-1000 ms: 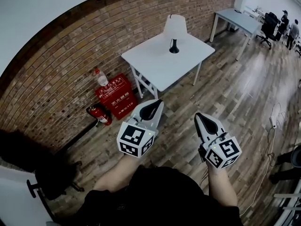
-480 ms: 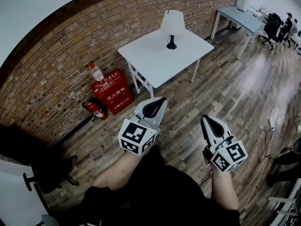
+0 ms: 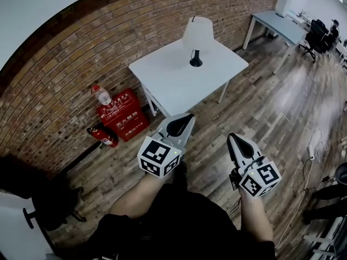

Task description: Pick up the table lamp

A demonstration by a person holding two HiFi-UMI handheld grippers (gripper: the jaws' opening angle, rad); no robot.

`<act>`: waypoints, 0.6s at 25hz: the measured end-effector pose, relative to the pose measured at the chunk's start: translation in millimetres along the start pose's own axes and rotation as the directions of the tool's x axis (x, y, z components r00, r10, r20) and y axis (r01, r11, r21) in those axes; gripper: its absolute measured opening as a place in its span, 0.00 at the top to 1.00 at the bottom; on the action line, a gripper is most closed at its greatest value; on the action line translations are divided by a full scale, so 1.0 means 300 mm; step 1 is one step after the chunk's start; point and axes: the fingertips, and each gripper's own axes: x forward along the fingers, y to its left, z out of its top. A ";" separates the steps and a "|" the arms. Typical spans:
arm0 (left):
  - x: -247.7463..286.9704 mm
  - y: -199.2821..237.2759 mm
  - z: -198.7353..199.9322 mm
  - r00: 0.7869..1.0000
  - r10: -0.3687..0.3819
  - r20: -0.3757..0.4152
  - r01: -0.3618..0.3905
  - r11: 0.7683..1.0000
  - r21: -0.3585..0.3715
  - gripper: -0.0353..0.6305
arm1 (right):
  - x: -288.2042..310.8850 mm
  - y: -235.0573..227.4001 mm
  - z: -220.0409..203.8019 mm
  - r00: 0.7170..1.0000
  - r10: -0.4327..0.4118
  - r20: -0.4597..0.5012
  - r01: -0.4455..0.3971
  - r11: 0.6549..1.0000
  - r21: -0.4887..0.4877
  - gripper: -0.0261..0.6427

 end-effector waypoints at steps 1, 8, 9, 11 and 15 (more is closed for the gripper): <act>0.037 0.037 -0.003 1.000 0.000 -0.003 0.000 1.000 0.001 0.94 | 0.045 -0.035 0.008 1.000 -0.005 -0.001 0.005 1.000 -0.001 0.95; 0.279 0.303 0.003 1.000 -0.008 -0.023 0.009 1.000 0.007 0.94 | 0.358 -0.241 0.061 0.999 -0.025 -0.026 0.025 1.000 0.010 0.95; 0.310 0.336 0.000 1.000 -0.013 -0.028 0.013 1.000 0.007 0.94 | 0.400 -0.265 0.068 0.999 -0.028 -0.025 0.028 1.000 0.010 0.95; 0.368 0.391 -0.009 0.999 -0.022 -0.040 0.023 1.000 0.009 0.94 | 0.479 -0.306 0.077 0.999 -0.033 -0.024 0.033 0.999 0.011 0.95; 0.474 0.471 -0.028 0.997 -0.040 -0.072 0.042 0.999 0.022 0.94 | 0.611 -0.380 0.077 0.999 -0.032 -0.031 0.033 0.999 0.032 0.95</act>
